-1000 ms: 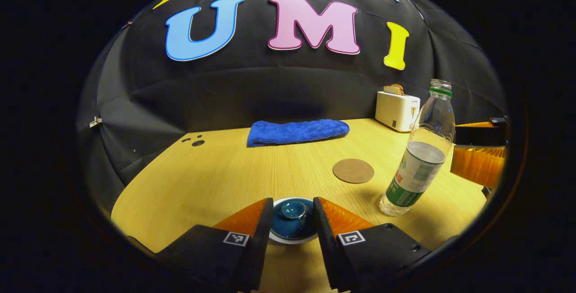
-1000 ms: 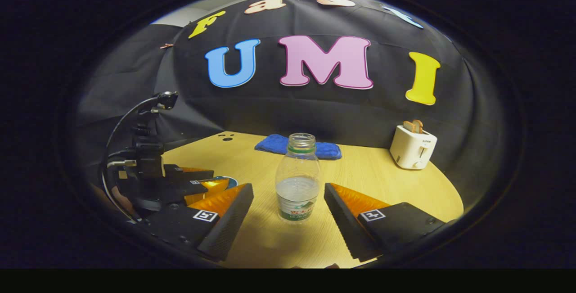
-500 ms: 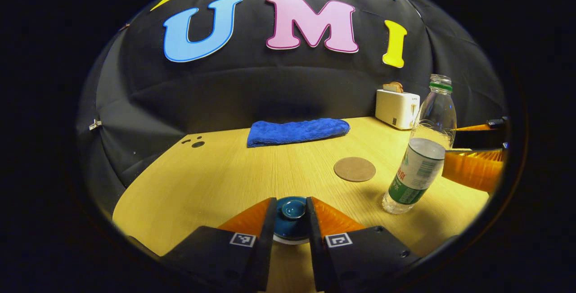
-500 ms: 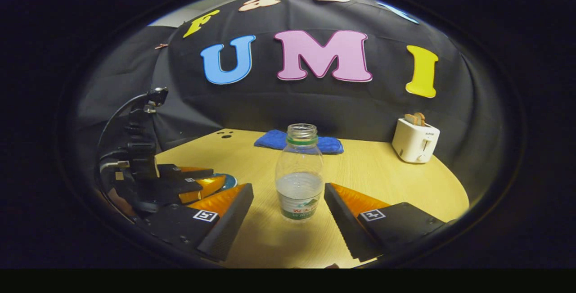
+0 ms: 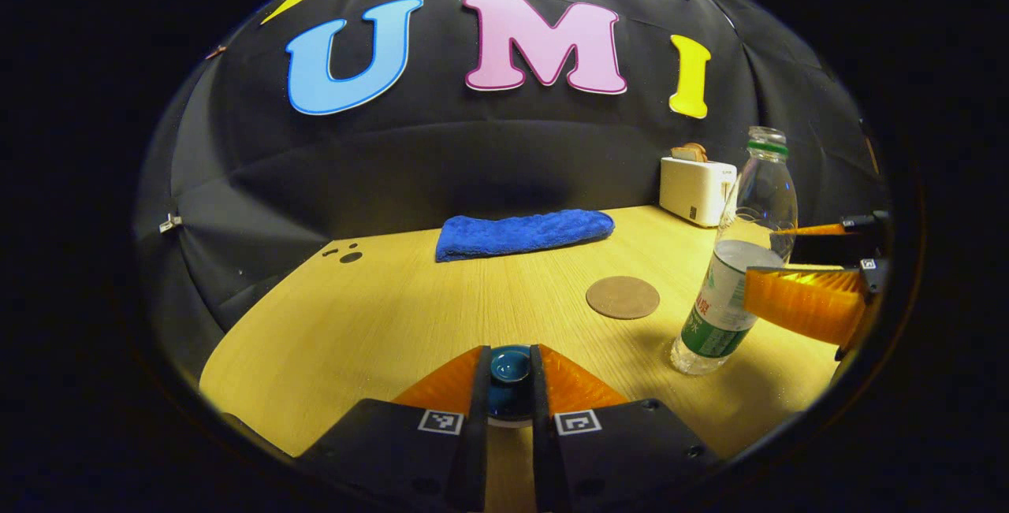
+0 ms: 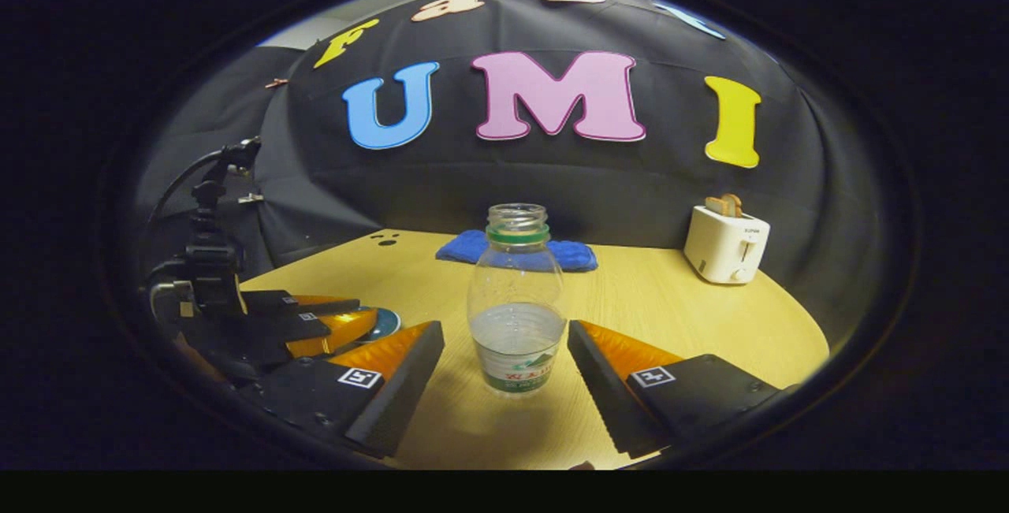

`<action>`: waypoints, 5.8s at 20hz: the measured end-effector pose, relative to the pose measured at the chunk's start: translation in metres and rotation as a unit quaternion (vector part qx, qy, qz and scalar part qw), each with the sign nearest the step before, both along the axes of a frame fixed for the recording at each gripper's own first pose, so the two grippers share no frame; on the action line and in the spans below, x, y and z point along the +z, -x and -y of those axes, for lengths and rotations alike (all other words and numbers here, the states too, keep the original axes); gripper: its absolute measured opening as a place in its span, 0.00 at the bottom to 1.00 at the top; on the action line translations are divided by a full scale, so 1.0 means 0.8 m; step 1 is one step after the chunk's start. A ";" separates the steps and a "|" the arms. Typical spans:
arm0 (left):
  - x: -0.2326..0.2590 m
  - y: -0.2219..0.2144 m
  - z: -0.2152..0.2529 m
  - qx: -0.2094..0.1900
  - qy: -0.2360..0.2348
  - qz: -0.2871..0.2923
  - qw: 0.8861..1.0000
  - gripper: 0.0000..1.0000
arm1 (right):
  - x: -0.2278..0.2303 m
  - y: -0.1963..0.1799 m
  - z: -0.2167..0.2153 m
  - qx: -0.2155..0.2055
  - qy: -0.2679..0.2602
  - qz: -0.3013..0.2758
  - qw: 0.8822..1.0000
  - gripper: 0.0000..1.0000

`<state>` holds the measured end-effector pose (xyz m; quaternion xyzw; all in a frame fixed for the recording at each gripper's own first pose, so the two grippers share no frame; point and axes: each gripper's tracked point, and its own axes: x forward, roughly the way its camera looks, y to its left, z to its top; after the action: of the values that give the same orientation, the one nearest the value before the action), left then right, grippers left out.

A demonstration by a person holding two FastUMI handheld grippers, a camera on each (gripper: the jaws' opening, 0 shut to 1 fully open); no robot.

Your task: Open the teacup lid with one hand, grasp the water bottle and pour water into the teacup with the other hand; after pouring, place the water bottle on the coaster and then close the teacup lid.

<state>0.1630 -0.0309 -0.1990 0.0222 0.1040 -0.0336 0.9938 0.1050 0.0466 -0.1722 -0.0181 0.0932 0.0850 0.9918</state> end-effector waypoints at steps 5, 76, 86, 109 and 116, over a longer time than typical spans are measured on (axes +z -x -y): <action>0.024 0.006 -0.015 0.013 0.033 0.016 0.999 0.24 | 0.011 -0.016 -0.008 0.008 -0.029 0.029 0.999 0.99; -0.025 0.101 -0.221 0.121 0.094 0.006 0.988 0.27 | -0.086 -0.113 -0.071 0.174 0.638 -0.008 0.750 0.71; -0.030 0.103 -0.231 0.133 0.099 0.006 0.986 0.27 | -0.084 -0.122 -0.069 0.198 0.688 -0.015 0.698 0.71; -0.030 0.126 -0.274 0.141 0.067 -0.003 0.988 0.27 | -0.068 -0.119 -0.071 0.231 0.752 -0.061 0.614 0.71; -0.032 0.133 -0.278 0.141 0.066 -0.005 0.988 0.27 | -0.062 -0.119 -0.072 0.242 0.764 -0.076 0.593 0.71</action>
<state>0.0565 0.1916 -0.2243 -0.0583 0.1084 0.1001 0.9873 0.1999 0.1042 -0.2222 -0.7847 0.1910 0.2206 0.5469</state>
